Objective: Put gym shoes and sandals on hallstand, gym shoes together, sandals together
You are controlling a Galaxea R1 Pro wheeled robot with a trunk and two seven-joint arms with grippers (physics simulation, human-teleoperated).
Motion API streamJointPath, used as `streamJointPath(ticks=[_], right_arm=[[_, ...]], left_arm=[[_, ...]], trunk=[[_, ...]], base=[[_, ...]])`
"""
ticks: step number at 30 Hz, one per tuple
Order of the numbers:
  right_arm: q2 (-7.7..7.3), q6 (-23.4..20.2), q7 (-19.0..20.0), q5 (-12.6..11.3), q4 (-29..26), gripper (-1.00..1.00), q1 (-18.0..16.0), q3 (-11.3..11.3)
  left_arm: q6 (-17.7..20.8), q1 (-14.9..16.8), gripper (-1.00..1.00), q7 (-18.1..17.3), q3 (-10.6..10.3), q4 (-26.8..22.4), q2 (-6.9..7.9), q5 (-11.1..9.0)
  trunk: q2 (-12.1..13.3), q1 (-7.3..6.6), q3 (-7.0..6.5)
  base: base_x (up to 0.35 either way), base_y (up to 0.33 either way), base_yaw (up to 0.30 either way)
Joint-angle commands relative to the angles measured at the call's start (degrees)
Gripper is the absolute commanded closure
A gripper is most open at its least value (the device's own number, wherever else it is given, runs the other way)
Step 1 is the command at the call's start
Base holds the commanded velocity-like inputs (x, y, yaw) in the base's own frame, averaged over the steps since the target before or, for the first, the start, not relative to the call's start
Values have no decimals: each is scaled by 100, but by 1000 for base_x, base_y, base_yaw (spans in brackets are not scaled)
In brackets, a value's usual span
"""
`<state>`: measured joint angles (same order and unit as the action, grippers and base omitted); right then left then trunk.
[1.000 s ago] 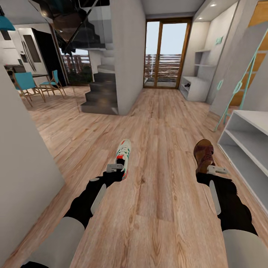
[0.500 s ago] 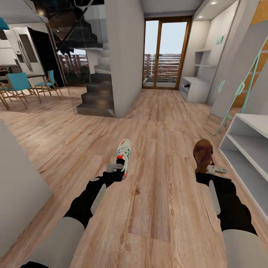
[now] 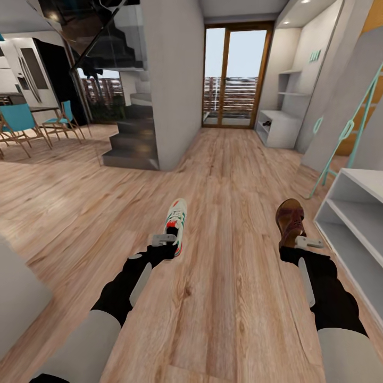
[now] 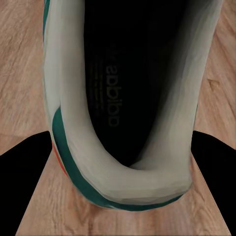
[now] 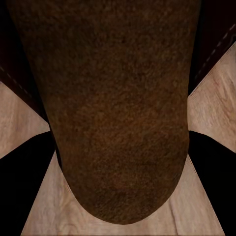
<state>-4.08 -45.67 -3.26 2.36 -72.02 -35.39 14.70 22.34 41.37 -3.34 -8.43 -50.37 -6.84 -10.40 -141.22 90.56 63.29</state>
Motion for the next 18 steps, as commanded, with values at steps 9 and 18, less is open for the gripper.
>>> streamJointPath(ticks=[9, 18], right_arm=[[3, -29, 1, 27, -5, 100, -3, -2], [2, -16, 9, -2, 2, 100, -3, 3]], left_arm=[[25, 3, 100, 0, 7, -8, 4, -41], [25, 3, 100, 0, 8, -8, 7, -41]], trunk=[[-2, 2, 5], [-2, 2, 5]], base=[[346, -99, -161], [346, -96, -11]])
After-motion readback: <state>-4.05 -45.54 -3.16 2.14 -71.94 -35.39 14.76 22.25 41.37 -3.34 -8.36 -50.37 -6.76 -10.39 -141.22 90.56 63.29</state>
